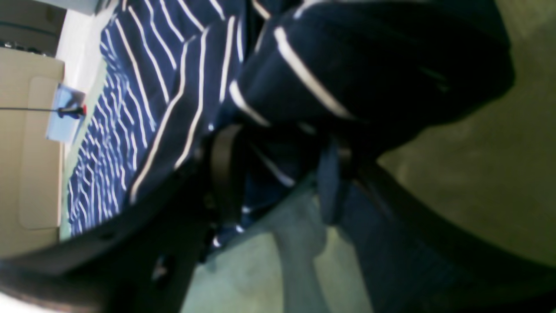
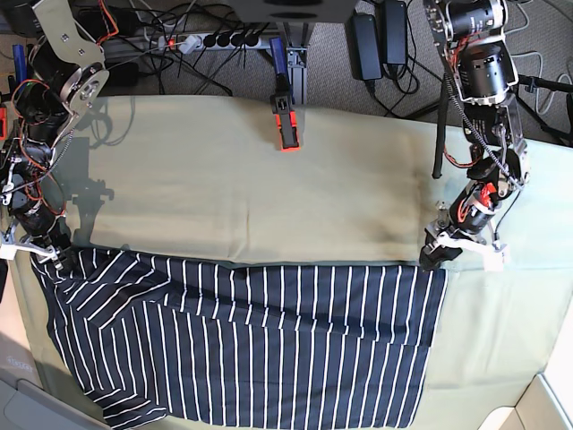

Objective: Fold the T-shirt properly
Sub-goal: 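Grasp the folded shirt edge again with both grippers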

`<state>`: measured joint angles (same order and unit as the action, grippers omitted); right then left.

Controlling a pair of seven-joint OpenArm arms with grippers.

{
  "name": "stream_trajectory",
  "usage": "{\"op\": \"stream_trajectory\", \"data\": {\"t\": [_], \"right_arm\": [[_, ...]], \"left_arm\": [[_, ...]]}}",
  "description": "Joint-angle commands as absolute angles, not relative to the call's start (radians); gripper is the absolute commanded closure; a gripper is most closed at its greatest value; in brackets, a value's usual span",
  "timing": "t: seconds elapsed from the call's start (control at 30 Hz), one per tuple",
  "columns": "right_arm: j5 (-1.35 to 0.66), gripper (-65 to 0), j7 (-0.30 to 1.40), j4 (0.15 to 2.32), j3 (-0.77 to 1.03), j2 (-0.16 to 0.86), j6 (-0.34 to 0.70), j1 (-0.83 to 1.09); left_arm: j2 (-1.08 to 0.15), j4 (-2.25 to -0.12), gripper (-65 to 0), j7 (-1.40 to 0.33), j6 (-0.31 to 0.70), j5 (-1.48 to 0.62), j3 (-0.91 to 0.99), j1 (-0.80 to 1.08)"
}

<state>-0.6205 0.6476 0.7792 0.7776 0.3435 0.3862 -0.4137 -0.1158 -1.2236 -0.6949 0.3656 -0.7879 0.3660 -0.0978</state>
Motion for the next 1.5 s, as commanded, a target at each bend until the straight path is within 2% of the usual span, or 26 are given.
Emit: {"op": "stream_trajectory", "data": {"t": [0.0, 0.33, 0.53, 0.93, 1.0, 1.07, 1.1, 1.13, 1.23, 1.27, 1.4, 1.47], "right_arm": [[-0.635, -26.8, 0.641, 0.794, 0.78, 0.363, 0.42, -0.439], [-0.635, -26.8, 0.672, 0.794, 0.778, 0.364, 0.42, -0.439], [-0.636, -26.7, 0.685, 0.794, 0.778, 0.366, 0.42, -0.435], [-0.637, -26.7, 0.685, 0.794, 0.778, 0.366, 0.42, -0.435], [-0.646, -26.5, 0.685, 0.794, 0.778, 0.366, 0.421, -0.435], [-0.663, -26.5, 0.685, 0.794, 0.778, 0.366, 0.423, -0.435], [-0.667, -25.5, 0.684, 0.794, 0.778, 0.366, 0.423, -0.435], [-0.67, -21.8, 0.684, 0.794, 0.778, 0.366, 0.423, -0.435], [-0.671, -2.5, 0.681, 0.794, 0.778, 0.366, 0.423, -0.435], [-0.672, 0.0, 0.681, 0.794, 0.778, 0.366, 0.423, -0.435], [-0.673, 0.0, 0.682, 0.794, 0.778, 0.366, 0.424, -0.435], [-0.673, 0.0, 0.682, 0.794, 0.778, 0.366, 0.424, -0.435]], "left_arm": [[-0.115, -1.236, -24.2, -0.685, 0.36, -0.794, 0.384, -0.116], [-0.023, -1.155, -24.2, -0.662, 0.348, -0.772, 0.4, -0.187], [-0.013, -1.036, -24.2, -0.652, 0.348, -0.765, 0.4, -0.278], [-0.014, -1.041, -24.0, -0.693, 0.352, -0.759, 0.399, -0.304], [-0.014, -1.055, -23.0, -0.697, 0.352, -0.759, 0.391, -0.304], [-0.014, -1.073, -19.1, -0.701, 0.363, -0.759, 0.379, -0.304], [-0.014, -1.081, -17.0, -0.701, 0.381, -0.759, 0.37, -0.304], [-0.014, -1.09, -14.9, -0.7, 0.394, -0.759, 0.361, -0.304], [-0.014, -1.112, -10.9, -0.693, 0.417, -0.752, 0.336, -0.304], [-0.014, -1.118, -9.9, -0.682, 0.424, -0.734, 0.331, -0.304], [-0.014, -1.121, -0.5, -0.662, 0.487, -0.714, 0.326, -0.304], [-0.015, -1.121, 0.0, -0.662, 0.521, -0.715, 0.326, -0.304]]}}
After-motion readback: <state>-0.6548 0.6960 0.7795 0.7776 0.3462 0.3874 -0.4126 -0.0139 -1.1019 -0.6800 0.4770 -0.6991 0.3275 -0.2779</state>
